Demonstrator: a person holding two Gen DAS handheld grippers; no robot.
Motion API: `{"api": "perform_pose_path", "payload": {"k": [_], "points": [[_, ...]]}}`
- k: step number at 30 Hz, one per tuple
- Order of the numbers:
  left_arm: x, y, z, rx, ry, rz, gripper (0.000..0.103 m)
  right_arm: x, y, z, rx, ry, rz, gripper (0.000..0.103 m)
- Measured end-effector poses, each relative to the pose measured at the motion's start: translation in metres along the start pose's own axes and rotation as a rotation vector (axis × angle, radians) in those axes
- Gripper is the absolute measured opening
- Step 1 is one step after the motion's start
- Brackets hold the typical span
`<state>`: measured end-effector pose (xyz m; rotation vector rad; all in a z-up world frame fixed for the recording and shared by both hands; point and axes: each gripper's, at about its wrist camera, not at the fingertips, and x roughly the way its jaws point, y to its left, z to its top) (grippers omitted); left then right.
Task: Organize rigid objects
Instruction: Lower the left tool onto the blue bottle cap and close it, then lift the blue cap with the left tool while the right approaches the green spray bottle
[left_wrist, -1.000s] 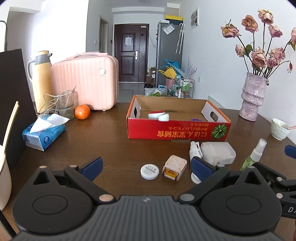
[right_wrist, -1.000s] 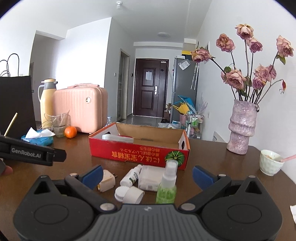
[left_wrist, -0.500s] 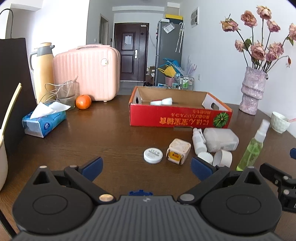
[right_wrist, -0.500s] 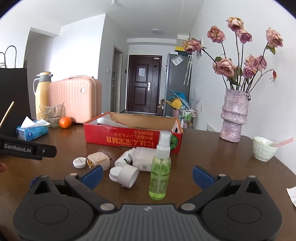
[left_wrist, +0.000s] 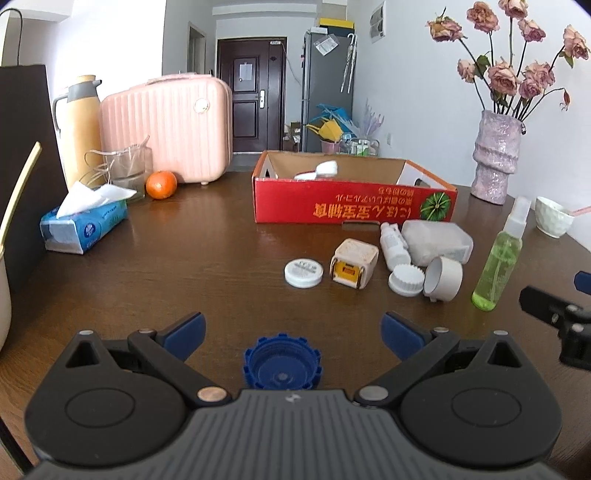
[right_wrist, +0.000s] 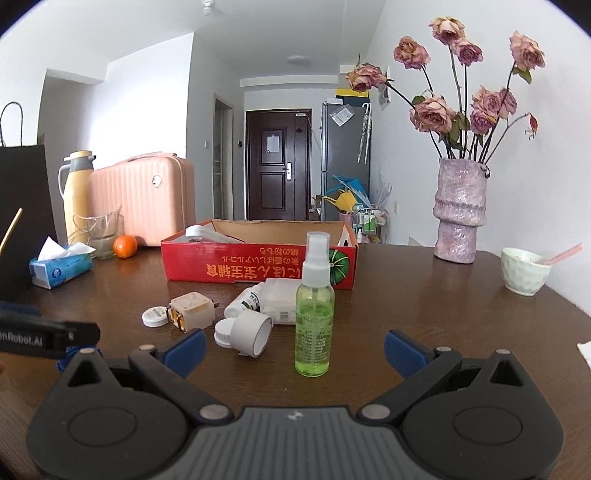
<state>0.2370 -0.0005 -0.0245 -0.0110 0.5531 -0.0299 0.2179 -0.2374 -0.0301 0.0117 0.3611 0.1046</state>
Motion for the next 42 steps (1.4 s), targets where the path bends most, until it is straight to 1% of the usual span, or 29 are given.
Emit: {"api": "perform_pose_path", "payload": {"k": [3,9,23,25,26,27,28,29,30,34,42], "points": [[0.005,0.004,-0.003,-0.011,0.023,0.007,0.103,0.003,-0.002,-0.002,0.024,0.005,0.006,0.103],[0.007,0.007,-0.007,-0.009,0.041,0.003,0.103,0.006,-0.007,-0.005,0.058,0.009,0.007,0.103],[0.018,0.006,-0.013,0.002,0.097,0.022,0.103,0.008,-0.007,-0.006,0.055,0.013,0.002,0.103],[0.022,0.006,-0.013,0.001,0.113,0.015,0.096,0.008,-0.007,-0.007,0.054,0.013,0.005,0.103],[0.024,0.006,-0.013,0.000,0.124,0.012,0.089,0.008,-0.007,-0.007,0.055,0.011,0.010,0.103],[0.027,0.006,-0.013,-0.002,0.137,0.009,0.079,0.007,-0.007,-0.007,0.056,0.010,0.013,0.103],[0.031,0.007,-0.014,-0.005,0.153,0.004,0.072,0.008,-0.007,-0.007,0.056,0.011,0.013,0.103],[0.033,0.007,-0.014,-0.008,0.166,-0.002,0.062,0.008,-0.007,-0.007,0.055,0.012,0.010,0.103],[0.033,0.007,-0.013,-0.006,0.157,0.007,0.054,0.008,-0.007,-0.007,0.055,0.012,0.010,0.103],[0.032,0.009,-0.013,-0.018,0.150,-0.005,0.054,0.008,-0.007,-0.007,0.053,0.014,0.008,0.103],[0.022,0.008,-0.003,-0.008,0.104,-0.004,0.054,0.008,-0.006,-0.008,0.050,0.017,0.003,0.103]]}}
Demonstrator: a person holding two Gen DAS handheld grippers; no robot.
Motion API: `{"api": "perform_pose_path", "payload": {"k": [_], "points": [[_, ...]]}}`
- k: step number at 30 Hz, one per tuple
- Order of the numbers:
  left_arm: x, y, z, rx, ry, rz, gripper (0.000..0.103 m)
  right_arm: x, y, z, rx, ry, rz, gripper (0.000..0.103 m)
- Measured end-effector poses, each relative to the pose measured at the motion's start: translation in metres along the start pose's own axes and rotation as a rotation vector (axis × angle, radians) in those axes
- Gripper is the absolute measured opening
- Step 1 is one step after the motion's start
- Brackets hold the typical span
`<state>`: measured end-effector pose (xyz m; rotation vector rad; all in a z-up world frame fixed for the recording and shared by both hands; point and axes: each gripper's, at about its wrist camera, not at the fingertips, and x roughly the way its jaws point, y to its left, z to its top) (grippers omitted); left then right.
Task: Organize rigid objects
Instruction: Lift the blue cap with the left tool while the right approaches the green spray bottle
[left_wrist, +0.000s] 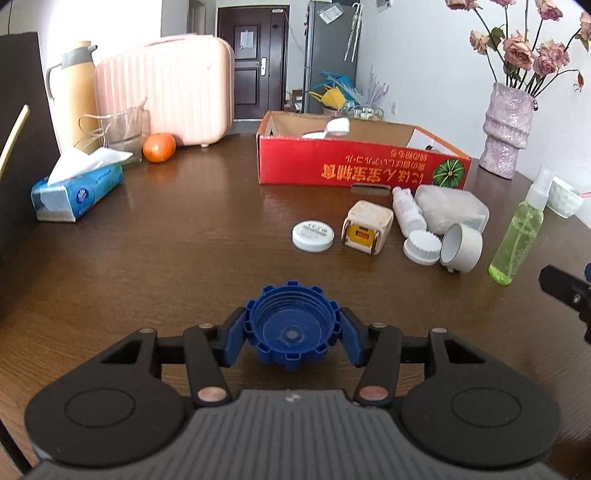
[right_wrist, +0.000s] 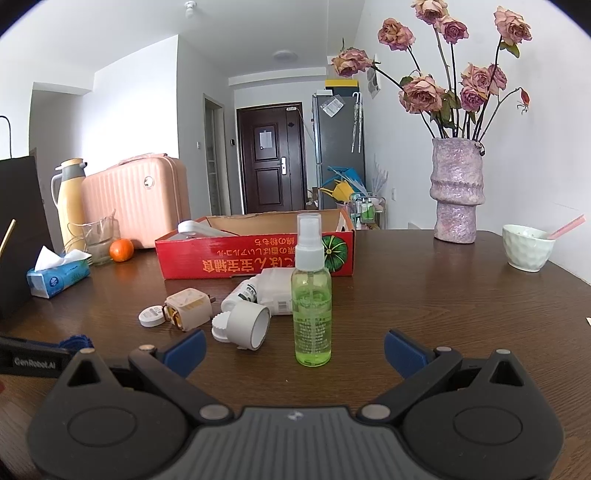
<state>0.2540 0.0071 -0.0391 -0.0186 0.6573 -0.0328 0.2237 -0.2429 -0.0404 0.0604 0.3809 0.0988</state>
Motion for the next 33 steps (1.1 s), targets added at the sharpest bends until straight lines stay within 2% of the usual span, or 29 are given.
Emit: {"api": "perform_pose_path", "payload": {"k": [13,19,28,33], "points": [[-0.006,-0.004,0.027,0.034,-0.066,-0.004,0.054,0.005,0.001,0.003,-0.009,0.022,-0.023,0.103],[-0.004,-0.007,0.041,0.048,-0.091,-0.008,0.054,0.014,0.002,0.009,-0.055,0.048,-0.054,0.103],[0.004,-0.007,0.051,0.048,-0.102,-0.007,0.054,0.046,0.003,0.026,-0.142,0.089,-0.083,0.101],[0.010,-0.007,0.057,0.047,-0.100,-0.003,0.054,0.075,0.001,0.031,-0.147,0.132,-0.088,0.095]]}}
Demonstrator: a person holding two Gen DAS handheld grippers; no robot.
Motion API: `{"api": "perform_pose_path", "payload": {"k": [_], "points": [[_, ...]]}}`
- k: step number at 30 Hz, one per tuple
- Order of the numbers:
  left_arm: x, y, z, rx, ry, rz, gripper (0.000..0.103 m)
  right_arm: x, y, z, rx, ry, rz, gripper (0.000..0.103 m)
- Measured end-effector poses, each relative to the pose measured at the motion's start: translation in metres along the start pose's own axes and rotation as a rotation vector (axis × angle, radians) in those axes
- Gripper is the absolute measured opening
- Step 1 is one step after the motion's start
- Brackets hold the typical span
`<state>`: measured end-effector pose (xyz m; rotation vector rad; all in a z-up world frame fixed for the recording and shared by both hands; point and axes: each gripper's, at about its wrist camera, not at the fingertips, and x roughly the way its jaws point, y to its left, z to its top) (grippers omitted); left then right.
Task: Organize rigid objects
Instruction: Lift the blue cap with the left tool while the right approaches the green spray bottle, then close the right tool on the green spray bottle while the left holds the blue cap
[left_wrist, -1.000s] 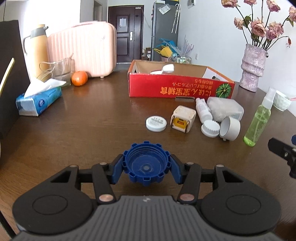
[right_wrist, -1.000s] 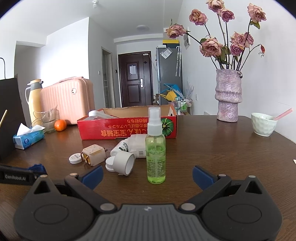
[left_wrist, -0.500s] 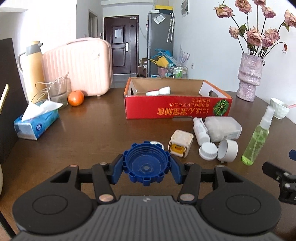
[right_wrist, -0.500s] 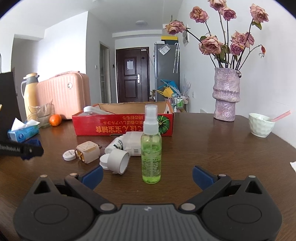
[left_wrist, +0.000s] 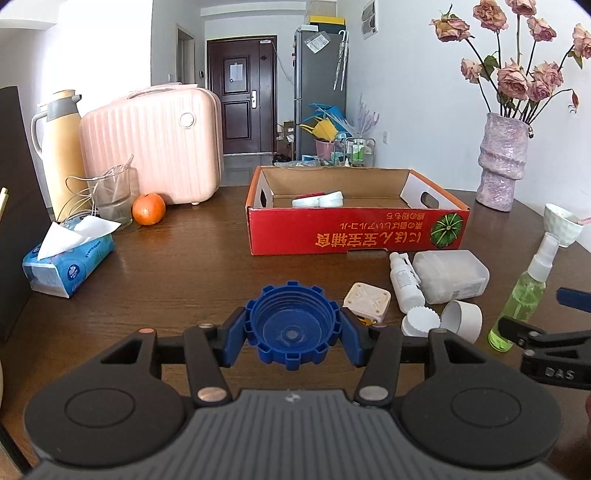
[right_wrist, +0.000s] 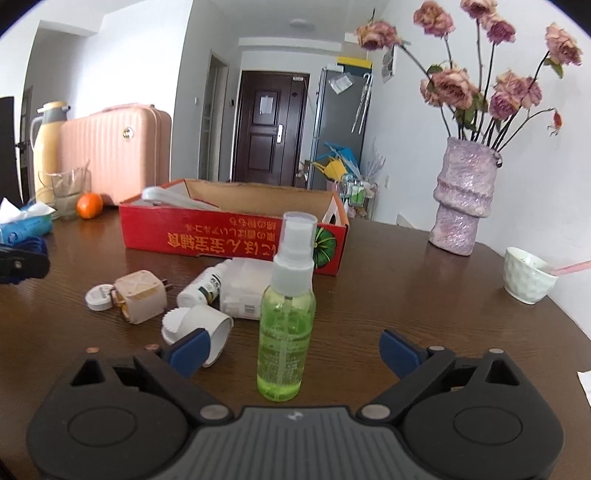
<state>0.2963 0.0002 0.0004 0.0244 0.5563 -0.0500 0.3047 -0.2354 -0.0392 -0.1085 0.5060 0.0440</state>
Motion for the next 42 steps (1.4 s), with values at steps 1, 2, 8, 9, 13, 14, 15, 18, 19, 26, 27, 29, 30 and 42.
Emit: {"api": "perform_pose_path", "payload": {"k": [1,2,8,9,13,14,15,18,19,26,27,29,30,42], "points": [[0.002,0.000,0.001,-0.001,0.000,0.000,0.054,0.004,-0.001,0.000,0.002,0.004,0.002,0.094],[0.003,0.001,0.002,-0.002,0.000,0.001,0.054,0.008,-0.001,0.001,0.007,0.008,0.000,0.094],[0.017,0.002,0.008,-0.007,0.005,0.004,0.054,0.017,-0.007,-0.003,0.045,0.010,-0.001,0.091],[0.020,0.002,0.008,-0.009,0.007,0.007,0.054,0.017,-0.008,-0.003,0.056,0.007,0.003,0.090],[0.029,0.005,0.005,-0.007,0.012,0.020,0.054,0.017,-0.010,-0.004,0.074,-0.007,0.012,0.087],[0.030,0.005,0.005,-0.007,0.011,0.020,0.054,0.017,-0.009,-0.004,0.065,-0.009,0.009,0.086],[0.031,0.005,0.004,-0.004,0.007,0.025,0.054,0.017,-0.007,-0.004,0.057,-0.013,0.006,0.085],[0.033,0.005,0.003,0.001,0.004,0.027,0.054,0.015,-0.005,-0.004,0.046,-0.028,0.006,0.085],[0.033,0.005,0.003,0.002,0.003,0.027,0.054,0.015,-0.004,-0.004,0.044,-0.030,0.004,0.085],[0.031,0.006,0.002,-0.003,-0.007,0.030,0.054,0.020,0.000,-0.003,0.030,-0.006,0.004,0.055],[0.031,0.006,0.002,-0.003,-0.008,0.030,0.054,0.020,-0.001,-0.003,0.034,-0.003,0.008,0.045],[0.030,0.006,0.001,-0.004,-0.009,0.029,0.054,0.020,-0.003,-0.004,0.053,0.003,0.031,0.031],[0.030,0.006,0.001,-0.004,-0.010,0.030,0.054,0.019,-0.003,-0.004,0.054,0.003,0.030,0.031],[0.026,0.009,0.000,-0.013,-0.029,0.026,0.054,0.005,-0.002,-0.004,0.067,-0.059,0.034,0.030]]}}
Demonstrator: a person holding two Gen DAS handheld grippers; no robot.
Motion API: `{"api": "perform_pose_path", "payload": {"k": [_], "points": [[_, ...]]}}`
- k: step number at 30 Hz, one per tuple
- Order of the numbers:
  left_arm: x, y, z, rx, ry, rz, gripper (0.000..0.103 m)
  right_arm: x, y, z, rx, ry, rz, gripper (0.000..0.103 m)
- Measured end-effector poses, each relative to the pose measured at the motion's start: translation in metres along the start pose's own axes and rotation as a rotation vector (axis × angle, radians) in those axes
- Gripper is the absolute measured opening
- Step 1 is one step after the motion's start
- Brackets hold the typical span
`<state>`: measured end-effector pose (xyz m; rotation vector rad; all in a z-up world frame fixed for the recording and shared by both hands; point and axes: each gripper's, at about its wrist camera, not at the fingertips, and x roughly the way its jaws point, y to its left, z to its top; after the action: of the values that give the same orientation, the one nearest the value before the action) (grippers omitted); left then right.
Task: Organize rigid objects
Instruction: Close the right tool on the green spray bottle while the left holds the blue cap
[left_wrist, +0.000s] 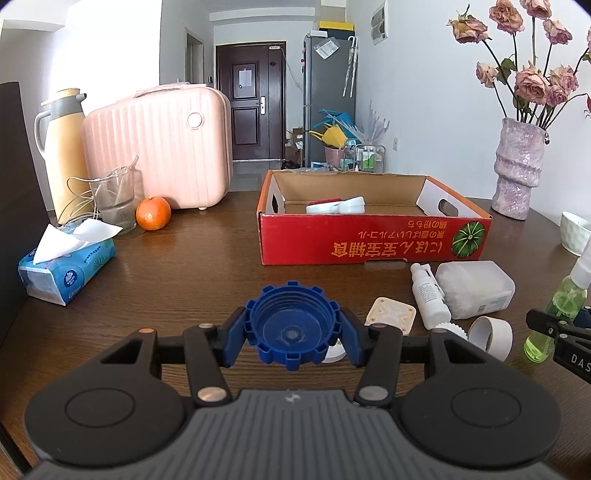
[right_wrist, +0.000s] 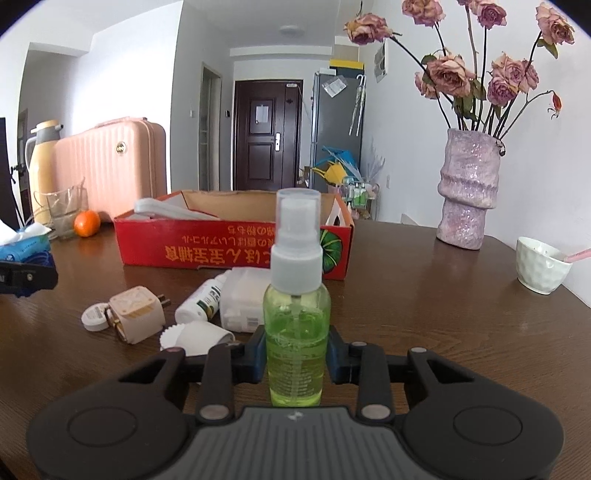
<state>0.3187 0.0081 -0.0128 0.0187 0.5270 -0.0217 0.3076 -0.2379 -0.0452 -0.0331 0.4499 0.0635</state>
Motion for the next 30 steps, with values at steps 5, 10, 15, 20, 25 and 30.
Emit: {"api": "perform_pose_path", "payload": {"k": [5,10,15,20,25,30], "points": [[-0.003,-0.001,0.001,-0.001,-0.011,0.005,0.054,-0.007,0.002,0.004,0.008,-0.024,0.015,0.030],[-0.009,-0.002,0.002,0.000,-0.029,0.005,0.054,-0.013,0.009,0.009,0.013,-0.040,0.043,0.030],[-0.017,-0.004,0.005,-0.004,-0.046,-0.006,0.054,-0.018,0.016,0.015,0.014,-0.055,0.066,0.030],[-0.023,-0.005,0.011,-0.012,-0.058,-0.022,0.054,-0.022,0.021,0.025,0.015,-0.075,0.079,0.030],[-0.027,-0.011,0.021,-0.007,-0.076,-0.031,0.054,-0.022,0.025,0.036,0.013,-0.096,0.090,0.030],[-0.029,-0.018,0.035,-0.001,-0.100,-0.039,0.054,-0.017,0.028,0.049,0.011,-0.107,0.104,0.030]]}}
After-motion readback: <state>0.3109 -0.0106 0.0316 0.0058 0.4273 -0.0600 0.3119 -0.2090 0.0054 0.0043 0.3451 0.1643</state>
